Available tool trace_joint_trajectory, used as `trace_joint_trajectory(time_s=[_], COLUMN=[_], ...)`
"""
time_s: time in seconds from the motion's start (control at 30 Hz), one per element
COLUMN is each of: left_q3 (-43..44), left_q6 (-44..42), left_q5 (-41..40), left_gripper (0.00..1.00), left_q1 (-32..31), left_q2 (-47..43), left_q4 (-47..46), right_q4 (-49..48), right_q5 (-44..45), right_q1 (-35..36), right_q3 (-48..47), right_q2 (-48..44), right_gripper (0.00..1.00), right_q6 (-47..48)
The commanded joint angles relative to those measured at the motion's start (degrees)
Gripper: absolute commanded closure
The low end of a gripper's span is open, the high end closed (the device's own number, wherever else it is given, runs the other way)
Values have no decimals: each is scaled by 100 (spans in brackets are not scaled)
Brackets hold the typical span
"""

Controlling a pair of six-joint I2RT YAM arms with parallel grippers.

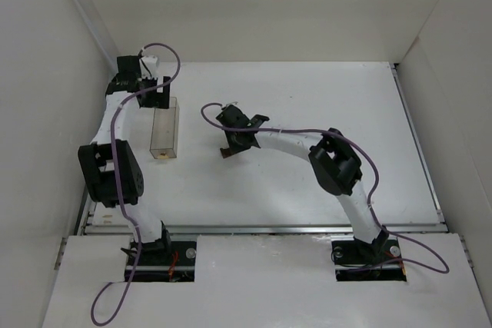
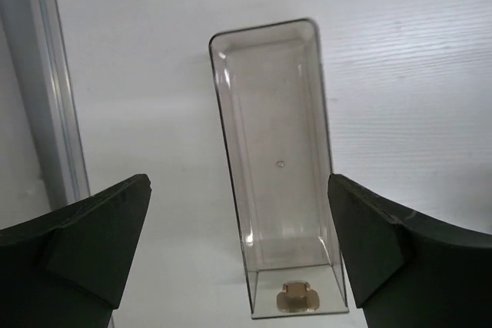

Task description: Build the wood block tower

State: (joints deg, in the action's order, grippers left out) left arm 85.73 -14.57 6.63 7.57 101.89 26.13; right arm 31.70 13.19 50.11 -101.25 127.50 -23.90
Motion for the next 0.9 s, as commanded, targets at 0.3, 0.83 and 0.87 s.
trace_joint_trajectory(time_s=[0.3,0.83,0.87], left_q3=[407,2571,2510], left_q6=[-2127,-5777,-5846], left_q5=[2183,4986,5284], left_gripper=[0,12,13], left_q1=[-177,-1539,-1696], left_q2=[-995,-741,-740], left_q4=[365,3767,3864], right_q4=[-1353,-5270,-5323], right_q5=[1176,-2671,-2995], right_q1=[34,-722,-722], right_q3=[1228,4394,4464], right_q2=[-1392,-5199,-5253], right_gripper=[100,100,100], right_q6=[1298,5833,6331])
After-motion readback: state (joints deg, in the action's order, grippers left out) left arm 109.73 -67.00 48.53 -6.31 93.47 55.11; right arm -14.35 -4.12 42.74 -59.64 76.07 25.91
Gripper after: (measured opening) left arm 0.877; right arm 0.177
